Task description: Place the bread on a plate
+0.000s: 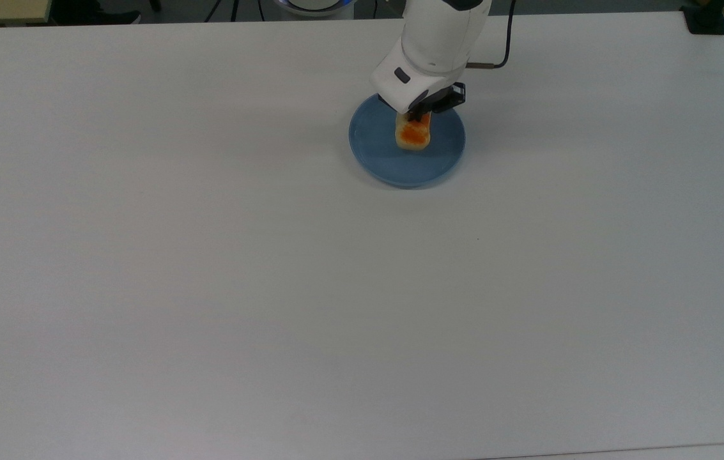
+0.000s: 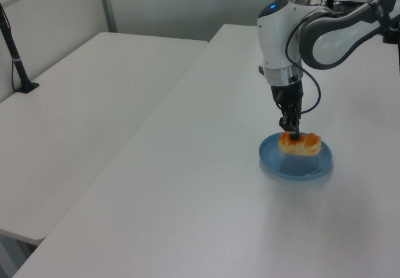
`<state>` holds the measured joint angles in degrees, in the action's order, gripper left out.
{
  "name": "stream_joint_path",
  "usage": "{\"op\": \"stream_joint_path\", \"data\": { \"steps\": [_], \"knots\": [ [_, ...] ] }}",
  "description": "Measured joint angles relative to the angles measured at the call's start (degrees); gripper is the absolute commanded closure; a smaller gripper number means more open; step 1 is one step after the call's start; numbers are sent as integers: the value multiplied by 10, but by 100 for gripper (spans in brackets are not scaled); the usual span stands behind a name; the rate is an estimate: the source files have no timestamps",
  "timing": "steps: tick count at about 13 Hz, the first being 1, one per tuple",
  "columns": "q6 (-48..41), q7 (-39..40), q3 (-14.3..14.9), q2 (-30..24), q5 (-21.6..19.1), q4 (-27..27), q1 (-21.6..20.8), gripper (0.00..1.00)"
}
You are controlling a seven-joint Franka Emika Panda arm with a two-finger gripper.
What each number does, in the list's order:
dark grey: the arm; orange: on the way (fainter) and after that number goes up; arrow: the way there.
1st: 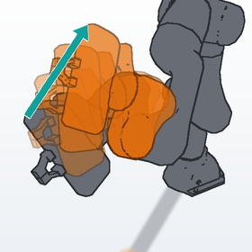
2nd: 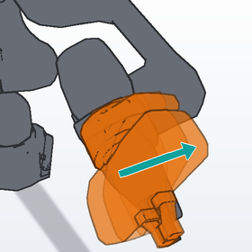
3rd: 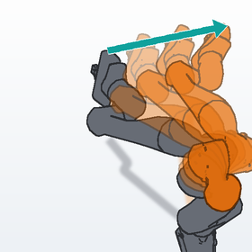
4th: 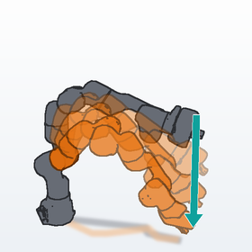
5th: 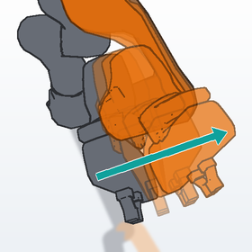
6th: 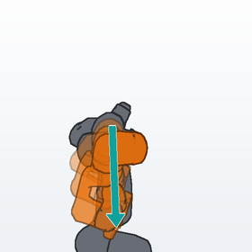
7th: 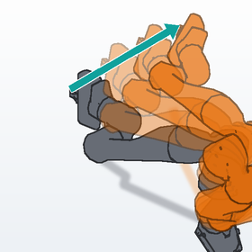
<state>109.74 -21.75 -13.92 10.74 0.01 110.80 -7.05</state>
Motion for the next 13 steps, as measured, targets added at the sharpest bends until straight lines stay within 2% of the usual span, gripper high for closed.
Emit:
{"op": "stream_joint_path", "data": {
  "steps": [1, 5, 7, 10, 13],
  "knots": [
    [9, -15, 0, 5, 0, 0, 0, 0],
    [15, -61, 0, 11, 16, -1, 1, 0],
    [11, -61, 0, -6, 19, -8, 12, 0],
    [1, -12, 0, -48, 20, -12, 55, 0],
    [-1, 55, 0, -55, 21, -30, 108, 0]
  ]
}}
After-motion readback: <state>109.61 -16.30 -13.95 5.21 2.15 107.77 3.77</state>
